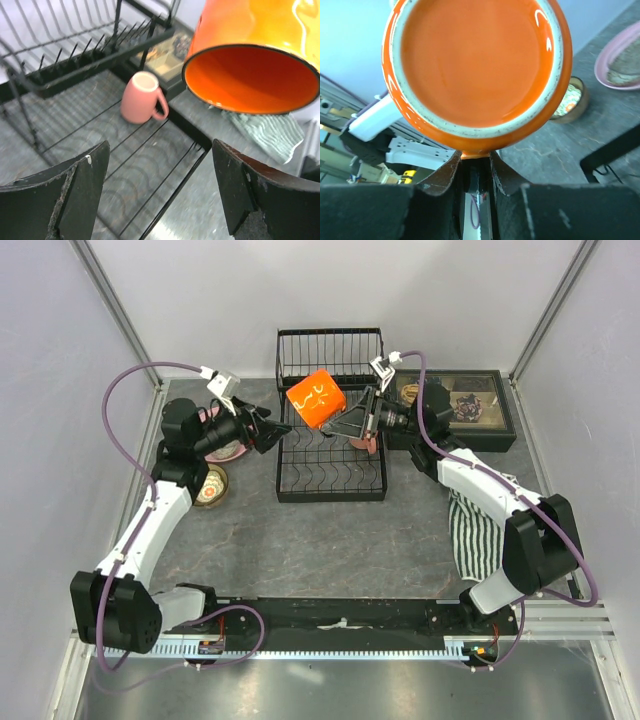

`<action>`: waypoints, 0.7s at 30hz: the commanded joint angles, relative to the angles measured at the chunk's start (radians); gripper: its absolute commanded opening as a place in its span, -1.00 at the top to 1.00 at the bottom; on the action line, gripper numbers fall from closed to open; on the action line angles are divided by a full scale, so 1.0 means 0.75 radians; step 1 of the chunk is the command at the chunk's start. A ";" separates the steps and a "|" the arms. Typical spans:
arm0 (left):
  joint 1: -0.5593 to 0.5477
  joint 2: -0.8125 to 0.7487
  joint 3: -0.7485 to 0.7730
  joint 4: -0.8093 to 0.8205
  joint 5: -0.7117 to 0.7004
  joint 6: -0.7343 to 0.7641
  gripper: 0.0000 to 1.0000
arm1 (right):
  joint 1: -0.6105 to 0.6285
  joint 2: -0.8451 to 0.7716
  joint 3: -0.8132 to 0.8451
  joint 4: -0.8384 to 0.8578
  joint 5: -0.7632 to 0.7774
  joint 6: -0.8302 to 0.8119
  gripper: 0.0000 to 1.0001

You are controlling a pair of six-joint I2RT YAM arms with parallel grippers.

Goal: Unload the mixed dishes from the dish rack
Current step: Place the cup at the center of the board.

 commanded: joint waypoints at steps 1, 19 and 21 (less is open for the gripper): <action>-0.043 0.038 0.076 0.199 0.025 -0.207 -0.77 | -0.002 -0.011 0.059 0.326 -0.037 0.149 1.00; -0.110 0.222 0.182 0.509 0.077 -0.626 -0.61 | 0.039 -0.019 0.037 0.316 -0.023 0.122 1.00; -0.120 0.247 0.193 0.550 0.077 -0.675 -0.54 | 0.051 -0.021 0.035 0.306 -0.021 0.110 1.00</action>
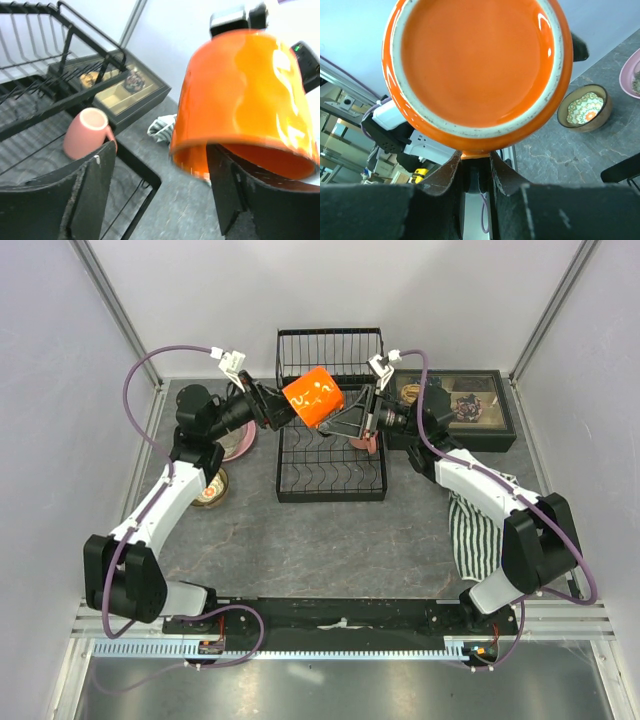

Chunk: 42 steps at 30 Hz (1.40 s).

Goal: Unload the mixed dishes from the dish rack
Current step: Place the cup at the center of the board.

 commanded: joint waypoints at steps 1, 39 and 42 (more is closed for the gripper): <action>-0.020 0.041 0.071 0.190 0.040 -0.181 -0.52 | 0.034 -0.031 0.035 0.120 0.001 -0.045 1.00; 0.137 0.023 -0.007 0.383 0.083 -0.404 0.97 | 0.081 -0.072 -0.036 -0.102 -0.034 -0.275 -0.29; 0.194 -0.005 0.075 0.130 0.124 -0.274 0.97 | 0.062 -0.099 -0.036 -0.229 -0.018 -0.388 -0.30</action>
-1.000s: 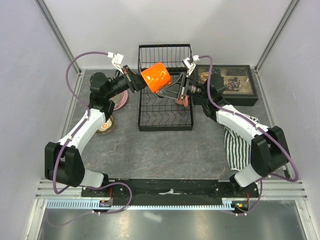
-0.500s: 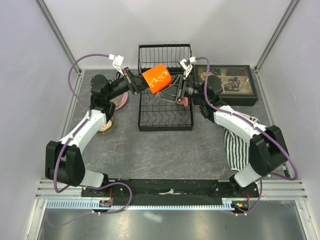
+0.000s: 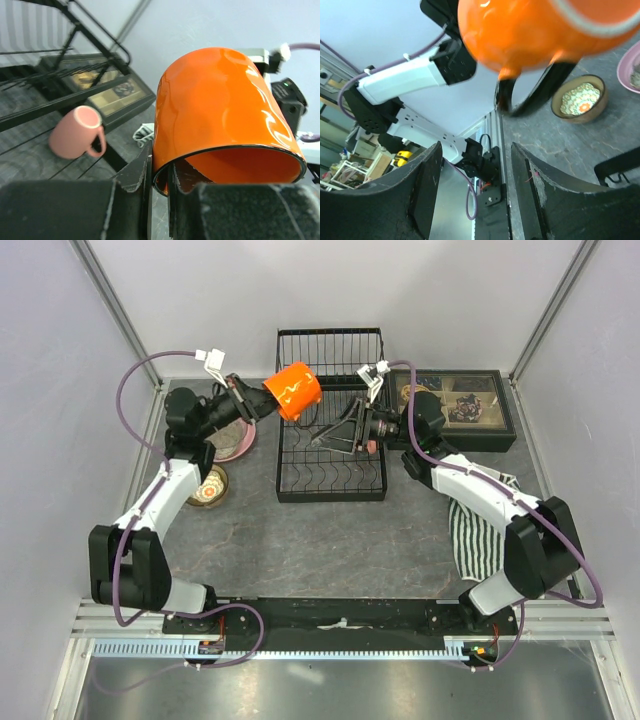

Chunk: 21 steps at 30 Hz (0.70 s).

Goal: Unload the mixed dishes from the dish rack
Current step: Place the cup at the center of the board.

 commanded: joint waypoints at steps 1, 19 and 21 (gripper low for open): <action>0.077 -0.111 0.146 -0.296 0.030 0.187 0.97 | -0.028 -0.087 -0.003 -0.181 -0.015 -0.222 -0.30; 0.249 -0.136 0.707 -2.244 -0.393 1.693 0.97 | -0.083 -0.191 0.064 -0.689 0.155 -0.688 -0.29; 0.249 -0.133 0.695 -2.322 -0.475 1.757 0.97 | -0.085 -0.197 0.064 -0.709 0.163 -0.703 -0.29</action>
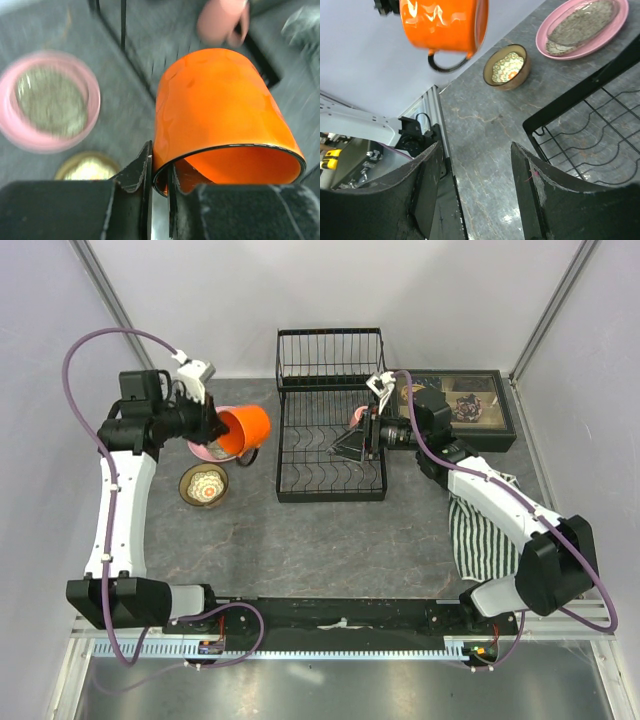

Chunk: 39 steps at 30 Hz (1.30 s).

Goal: Unload the mixed dishes from the dish rack
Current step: Place the cup at the center of the board.

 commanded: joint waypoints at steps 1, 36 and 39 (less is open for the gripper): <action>0.000 -0.001 0.015 -0.387 -0.174 0.374 0.97 | -0.015 -0.065 0.061 -0.043 0.038 -0.104 -0.29; 0.006 -0.126 -0.707 -0.384 -0.712 0.795 0.97 | -0.038 -0.122 -0.039 -0.039 0.089 -0.169 -0.31; 0.076 -0.111 -0.685 -0.384 -0.720 0.824 0.97 | -0.040 -0.126 -0.043 -0.033 0.087 -0.163 -0.31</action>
